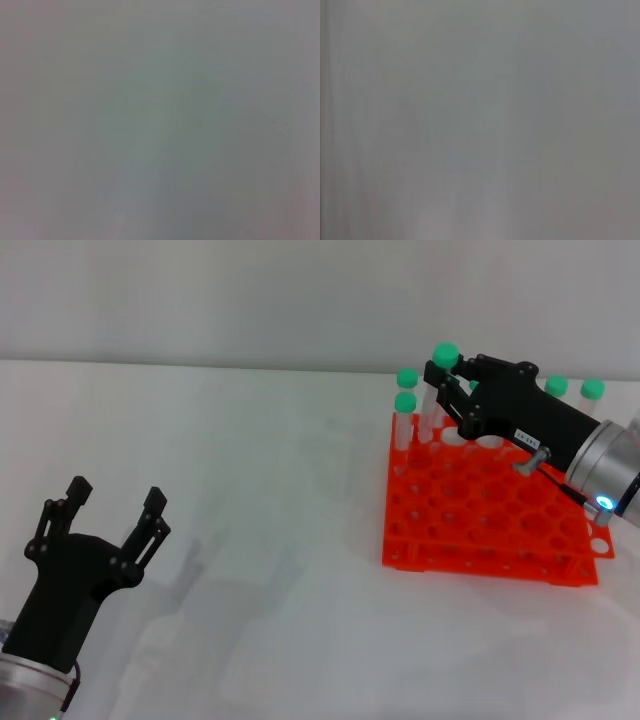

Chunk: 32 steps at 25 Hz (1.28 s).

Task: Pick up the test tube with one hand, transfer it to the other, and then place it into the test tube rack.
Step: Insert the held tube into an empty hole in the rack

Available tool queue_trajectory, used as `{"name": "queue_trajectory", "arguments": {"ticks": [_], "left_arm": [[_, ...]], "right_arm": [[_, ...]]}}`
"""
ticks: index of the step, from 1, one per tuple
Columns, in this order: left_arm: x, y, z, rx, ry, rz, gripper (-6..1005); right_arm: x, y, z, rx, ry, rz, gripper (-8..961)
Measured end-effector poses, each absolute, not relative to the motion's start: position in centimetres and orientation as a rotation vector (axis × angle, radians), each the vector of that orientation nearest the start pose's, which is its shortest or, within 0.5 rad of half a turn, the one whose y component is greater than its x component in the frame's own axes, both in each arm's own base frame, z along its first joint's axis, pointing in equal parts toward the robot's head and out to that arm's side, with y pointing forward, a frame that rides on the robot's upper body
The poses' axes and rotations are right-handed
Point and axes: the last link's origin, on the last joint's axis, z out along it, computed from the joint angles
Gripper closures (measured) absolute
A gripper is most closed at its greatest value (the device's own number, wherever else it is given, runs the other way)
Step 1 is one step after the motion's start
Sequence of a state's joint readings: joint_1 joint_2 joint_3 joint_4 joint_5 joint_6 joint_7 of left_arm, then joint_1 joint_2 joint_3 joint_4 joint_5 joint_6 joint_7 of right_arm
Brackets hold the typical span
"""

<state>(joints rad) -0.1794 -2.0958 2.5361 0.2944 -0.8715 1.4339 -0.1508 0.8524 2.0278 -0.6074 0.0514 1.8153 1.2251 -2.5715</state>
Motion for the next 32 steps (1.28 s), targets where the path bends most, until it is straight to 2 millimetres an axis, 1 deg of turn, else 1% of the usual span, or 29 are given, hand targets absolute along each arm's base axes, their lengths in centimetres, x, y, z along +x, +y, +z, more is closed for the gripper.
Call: {"name": "queue_trajectory", "arguments": {"ticks": [5,11,32], "left_arm": [[-31.8,24.0,-4.1,-1.629,-0.527,-0.902,119],[-31.7,24.1,-4.1,-1.631,-0.524,-0.905,119],[-31.5,24.7,-4.3,-1.648,-0.526,-0.898,119]], "right_arm": [[20.5,41.0,-4.1,-2.181,0.358,0.927,700],[20.7,41.2,-3.9,-2.158,0.363,0.919,695],[21.3,41.9,-4.6,-2.167,0.403,0.812,676]]}}
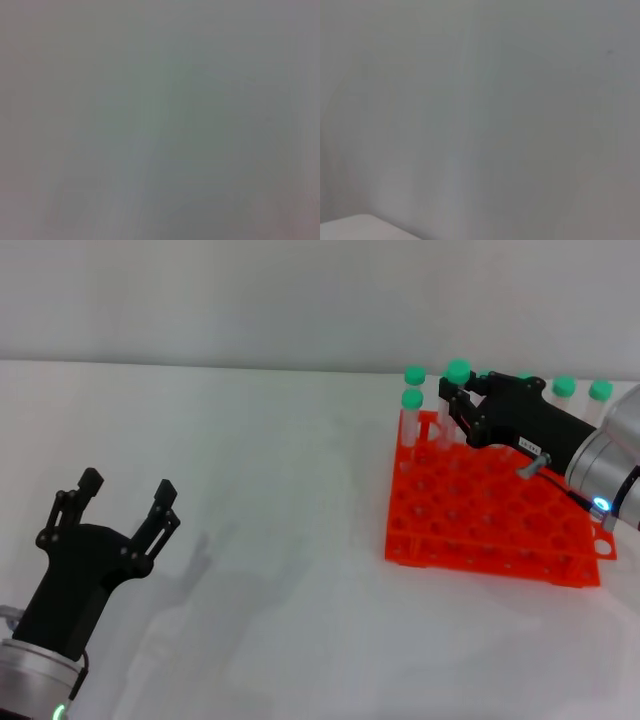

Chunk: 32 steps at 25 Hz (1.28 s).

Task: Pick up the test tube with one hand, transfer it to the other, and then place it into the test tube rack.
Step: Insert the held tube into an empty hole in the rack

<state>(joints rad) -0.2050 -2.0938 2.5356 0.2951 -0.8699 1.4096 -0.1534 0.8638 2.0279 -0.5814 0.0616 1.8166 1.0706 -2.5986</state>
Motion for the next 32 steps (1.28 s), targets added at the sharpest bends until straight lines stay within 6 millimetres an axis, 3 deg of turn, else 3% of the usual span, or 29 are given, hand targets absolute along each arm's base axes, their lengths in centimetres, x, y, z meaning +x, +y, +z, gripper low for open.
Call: {"name": "queue_trajectory", "arguments": {"ticks": [30,32], "left_arm": [[-31.29,24.91,-4.14,-1.644,-0.518,-0.911,120],[-31.26,24.91,-4.14,-1.644,-0.517,-0.912,120]], "right_arm": [[21.98,41.51,-5.59,-2.214,0.420,0.737,650],[22.09,41.46,-5.61,-2.213,0.424,0.735,566]]}}
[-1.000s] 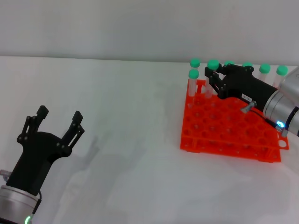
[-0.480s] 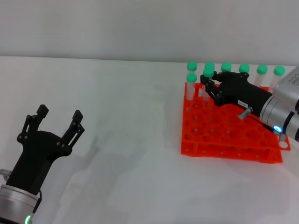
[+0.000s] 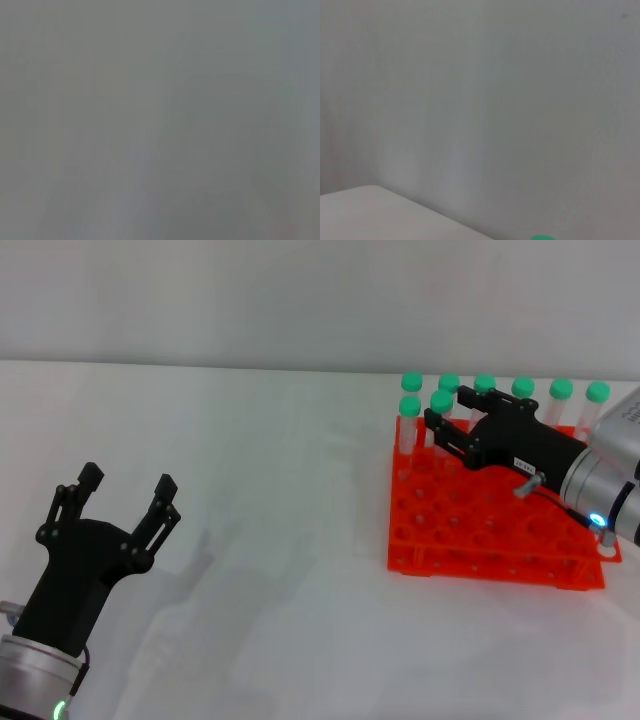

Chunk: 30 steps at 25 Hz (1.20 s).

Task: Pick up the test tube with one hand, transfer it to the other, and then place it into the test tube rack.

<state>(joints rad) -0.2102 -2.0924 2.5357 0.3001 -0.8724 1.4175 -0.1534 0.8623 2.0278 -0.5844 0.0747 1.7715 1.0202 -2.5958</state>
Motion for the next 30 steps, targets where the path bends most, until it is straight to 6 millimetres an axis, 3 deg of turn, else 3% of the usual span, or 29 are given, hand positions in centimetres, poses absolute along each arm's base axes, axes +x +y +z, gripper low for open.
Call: {"name": "queue_trajectory", "arguments": {"ticks": [9,20,30], "left_arm": [[-31.1,25.0,-4.2,-1.648,-0.514,-0.919,119],[-30.9,25.3,-4.2,-1.651,-0.508,-0.925,119],[-30.8,25.5,-4.1,-1.651,-0.503,-0.927,119]], "right_arm": [[22.9,41.2,-5.3,-2.191,0.462,0.739,165],[23.1,41.5,-4.8,-2.188,0.553,0.774,101],[25.4,38.7,-2.8,-2.198,0.596,0.916,102]]}}
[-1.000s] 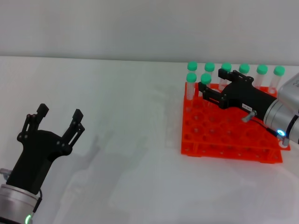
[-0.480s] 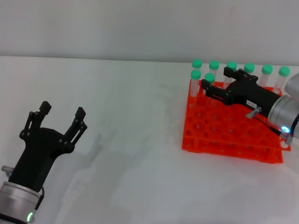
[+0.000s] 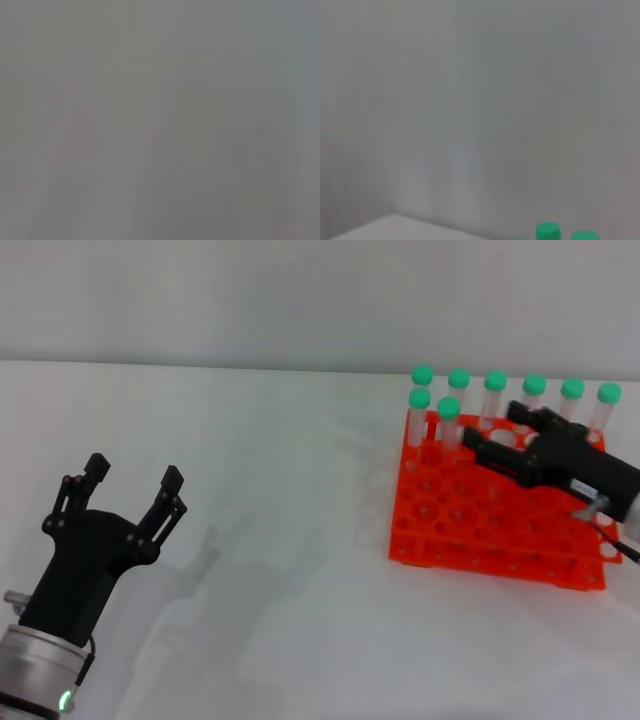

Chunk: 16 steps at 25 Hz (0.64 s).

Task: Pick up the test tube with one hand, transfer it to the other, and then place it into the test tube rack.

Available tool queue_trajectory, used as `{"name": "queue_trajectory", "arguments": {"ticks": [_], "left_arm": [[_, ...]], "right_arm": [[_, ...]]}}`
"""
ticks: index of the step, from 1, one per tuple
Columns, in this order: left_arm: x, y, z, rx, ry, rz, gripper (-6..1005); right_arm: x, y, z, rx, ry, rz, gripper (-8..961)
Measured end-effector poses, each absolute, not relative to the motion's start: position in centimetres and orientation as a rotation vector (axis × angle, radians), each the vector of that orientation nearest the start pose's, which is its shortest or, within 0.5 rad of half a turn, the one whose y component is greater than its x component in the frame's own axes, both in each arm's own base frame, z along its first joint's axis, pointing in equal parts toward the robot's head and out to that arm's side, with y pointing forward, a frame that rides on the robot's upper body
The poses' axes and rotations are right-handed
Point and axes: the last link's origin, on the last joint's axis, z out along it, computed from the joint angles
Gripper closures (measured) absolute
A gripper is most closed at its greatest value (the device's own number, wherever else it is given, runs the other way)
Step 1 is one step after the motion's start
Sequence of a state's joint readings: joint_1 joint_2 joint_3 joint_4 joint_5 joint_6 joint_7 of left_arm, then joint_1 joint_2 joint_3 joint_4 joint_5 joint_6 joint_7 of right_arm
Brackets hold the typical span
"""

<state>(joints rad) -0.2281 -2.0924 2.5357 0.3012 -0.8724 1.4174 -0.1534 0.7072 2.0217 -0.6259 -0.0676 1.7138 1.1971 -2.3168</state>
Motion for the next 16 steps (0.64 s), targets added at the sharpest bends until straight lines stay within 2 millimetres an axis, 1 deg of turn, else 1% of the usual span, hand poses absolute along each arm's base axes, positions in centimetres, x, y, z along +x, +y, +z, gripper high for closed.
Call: {"name": "queue_trajectory", "arguments": {"ticks": [3,6,8,11,12,13,16], "left_arm": [[-30.7,25.7,-4.1,-1.654,-0.498,-0.926,119],[-30.7,25.7,-4.1,-1.654,-0.496,-0.925,119],[-30.7,25.8,-4.0,-1.651,-0.495,-0.925,119],[-30.7,25.8,-4.0,-1.649,-0.495,-0.926,119],[-30.7,25.9,-4.0,-1.647,-0.496,-0.926,119],[-30.7,25.9,-4.0,-1.647,-0.497,-0.925,119],[-30.9,26.0,-3.8,-1.630,-0.507,-0.921,119]], "right_arm": [[26.7,37.5,-1.6,-2.138,0.601,0.967,103],[28.5,36.3,-0.2,-2.048,0.604,0.983,103],[30.2,35.4,0.9,-1.954,0.590,0.963,103],[33.2,33.7,2.7,-1.767,0.544,0.872,103],[33.2,33.7,2.7,-1.767,0.544,0.872,103],[35.3,32.4,3.4,-1.628,0.517,0.766,103],[36.5,31.6,3.7,-1.547,0.520,0.698,103]]}}
